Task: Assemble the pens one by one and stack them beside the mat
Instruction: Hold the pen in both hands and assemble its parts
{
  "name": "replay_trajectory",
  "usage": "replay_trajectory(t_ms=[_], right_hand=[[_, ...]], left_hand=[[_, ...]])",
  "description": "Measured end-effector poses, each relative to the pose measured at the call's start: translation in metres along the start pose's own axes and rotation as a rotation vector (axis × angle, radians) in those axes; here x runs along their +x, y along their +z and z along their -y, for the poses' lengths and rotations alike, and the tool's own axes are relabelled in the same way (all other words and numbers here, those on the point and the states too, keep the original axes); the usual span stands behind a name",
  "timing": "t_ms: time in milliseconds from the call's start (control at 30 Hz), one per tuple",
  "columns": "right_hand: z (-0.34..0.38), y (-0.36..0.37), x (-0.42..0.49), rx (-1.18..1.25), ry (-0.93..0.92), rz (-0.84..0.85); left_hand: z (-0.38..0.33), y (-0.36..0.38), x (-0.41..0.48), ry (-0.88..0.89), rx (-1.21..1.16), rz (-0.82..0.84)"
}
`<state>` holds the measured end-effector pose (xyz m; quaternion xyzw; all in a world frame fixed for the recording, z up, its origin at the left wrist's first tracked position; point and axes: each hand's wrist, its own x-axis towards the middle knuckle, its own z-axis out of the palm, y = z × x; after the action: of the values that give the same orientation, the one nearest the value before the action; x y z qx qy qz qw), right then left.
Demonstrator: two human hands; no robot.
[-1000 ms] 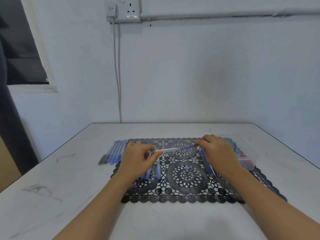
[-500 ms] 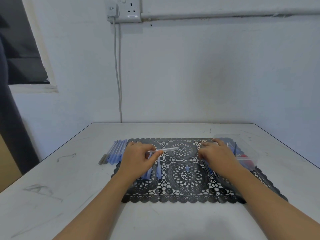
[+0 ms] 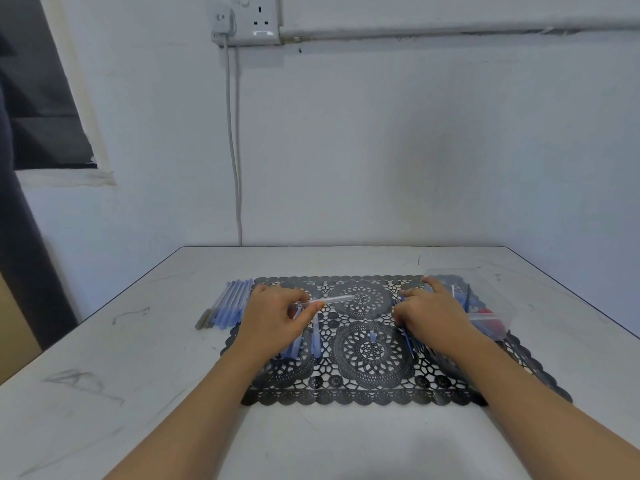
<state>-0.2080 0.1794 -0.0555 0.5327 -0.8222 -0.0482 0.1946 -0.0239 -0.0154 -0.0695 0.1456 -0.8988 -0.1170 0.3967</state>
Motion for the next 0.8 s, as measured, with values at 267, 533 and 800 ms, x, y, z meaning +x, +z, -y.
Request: replay_trajectory(t_ms=[267,533,800], right_hand=[[0.001,-0.002,-0.001,-0.007,0.013,-0.016],[-0.004,-0.004,0.0,0.389,0.215,-0.348],[-0.044,-0.022,-0.011,0.557,0.632,-0.407]], left_hand=[[-0.001,-0.001,-0.001,-0.003,-0.007,0.0],[-0.001,-0.002,-0.001,-0.004,-0.02,0.0],[-0.001,-0.001,-0.001,0.019,-0.042,-0.012]])
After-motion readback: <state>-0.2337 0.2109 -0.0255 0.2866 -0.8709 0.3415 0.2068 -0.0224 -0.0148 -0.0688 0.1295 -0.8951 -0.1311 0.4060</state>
